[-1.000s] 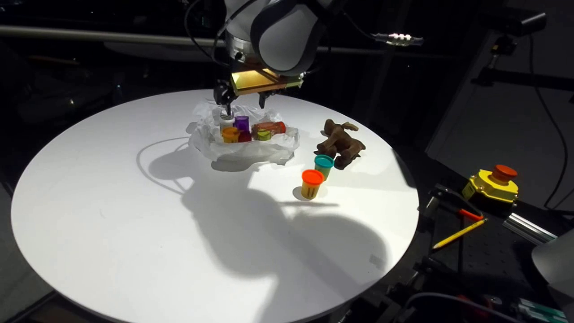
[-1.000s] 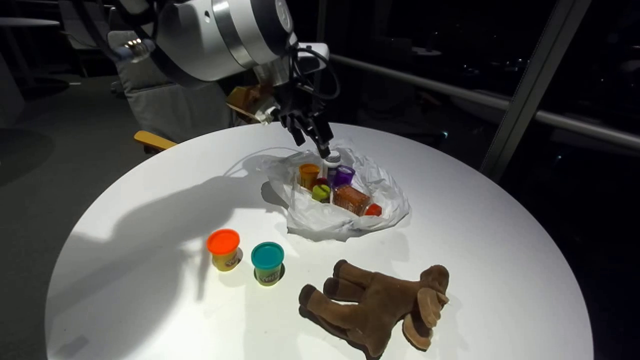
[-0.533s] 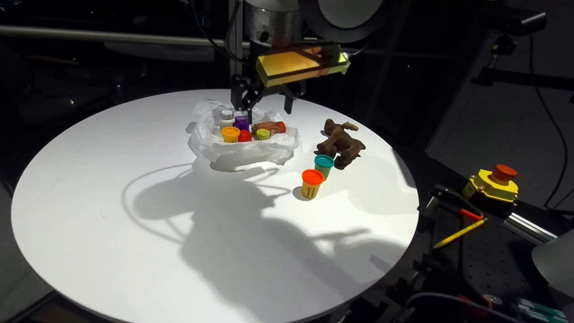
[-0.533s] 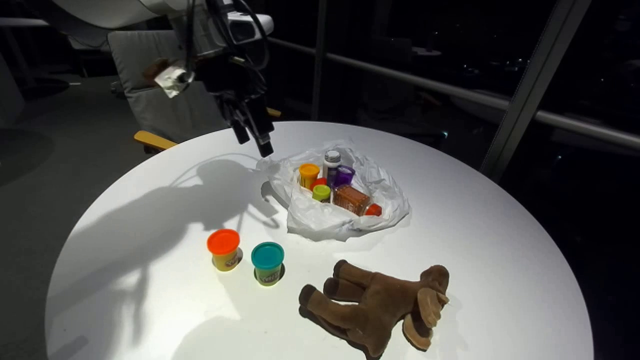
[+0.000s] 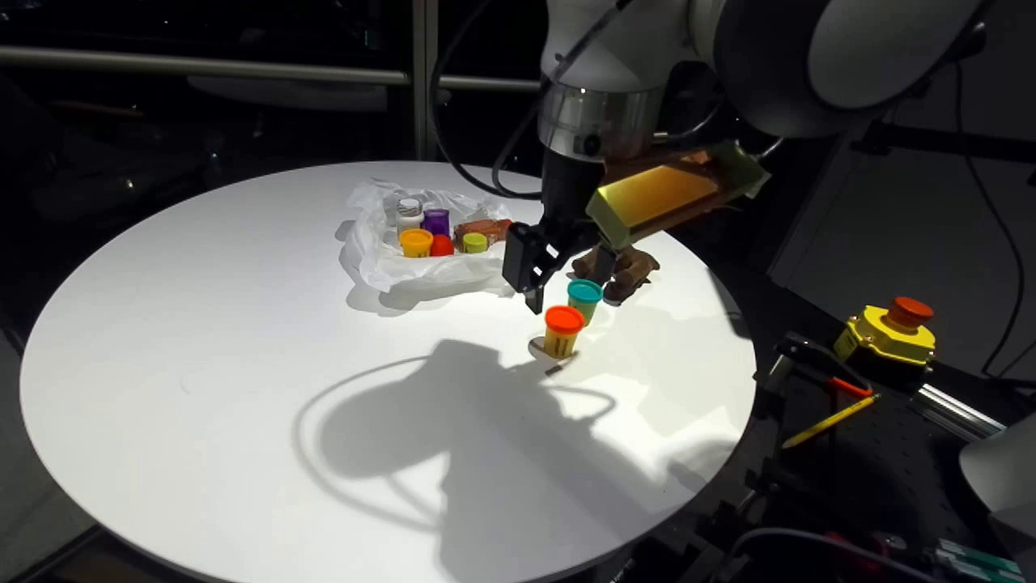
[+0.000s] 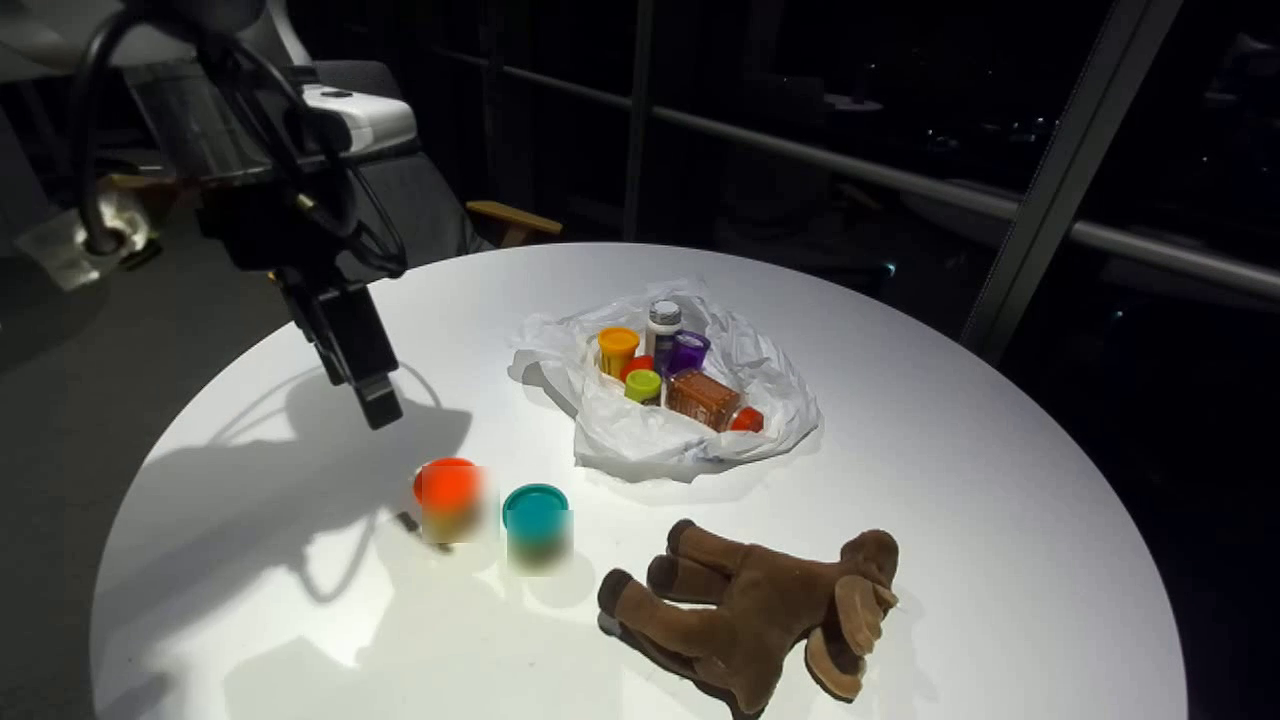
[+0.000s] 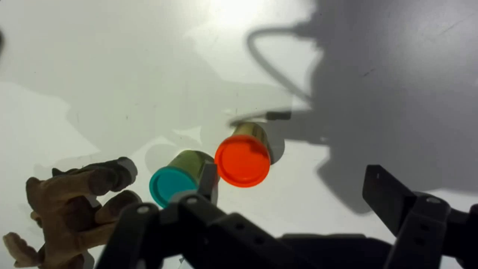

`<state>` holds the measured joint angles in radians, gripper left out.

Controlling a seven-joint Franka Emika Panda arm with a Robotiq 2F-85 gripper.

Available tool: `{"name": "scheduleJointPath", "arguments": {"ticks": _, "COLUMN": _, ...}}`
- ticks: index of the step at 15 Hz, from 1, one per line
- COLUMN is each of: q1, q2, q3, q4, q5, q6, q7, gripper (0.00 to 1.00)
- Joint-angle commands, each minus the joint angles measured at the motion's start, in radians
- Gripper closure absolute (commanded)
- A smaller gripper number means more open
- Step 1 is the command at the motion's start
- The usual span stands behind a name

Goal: Place the container, strawberry toy and moose toy inside the white plastic bag

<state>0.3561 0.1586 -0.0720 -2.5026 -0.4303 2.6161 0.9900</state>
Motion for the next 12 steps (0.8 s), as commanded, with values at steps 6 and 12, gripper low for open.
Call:
{"name": "scheduleJointPath", "arguments": {"ticks": 6, "q1": -0.096, "q2": 0.117, "q3": -0.026, "q4": -0.060, "q5": -0.041, "q6": 0.249, "q7": -0.002, "gripper": 0.00}}
{"name": "scheduleJointPath", "arguments": {"ticks": 12, "q1": -0.099, "q2": 0.194, "q3": -0.076, "q4": -0.030, "q5": -0.046, "q6": 0.310, "q7": -0.004, "gripper": 0.00}}
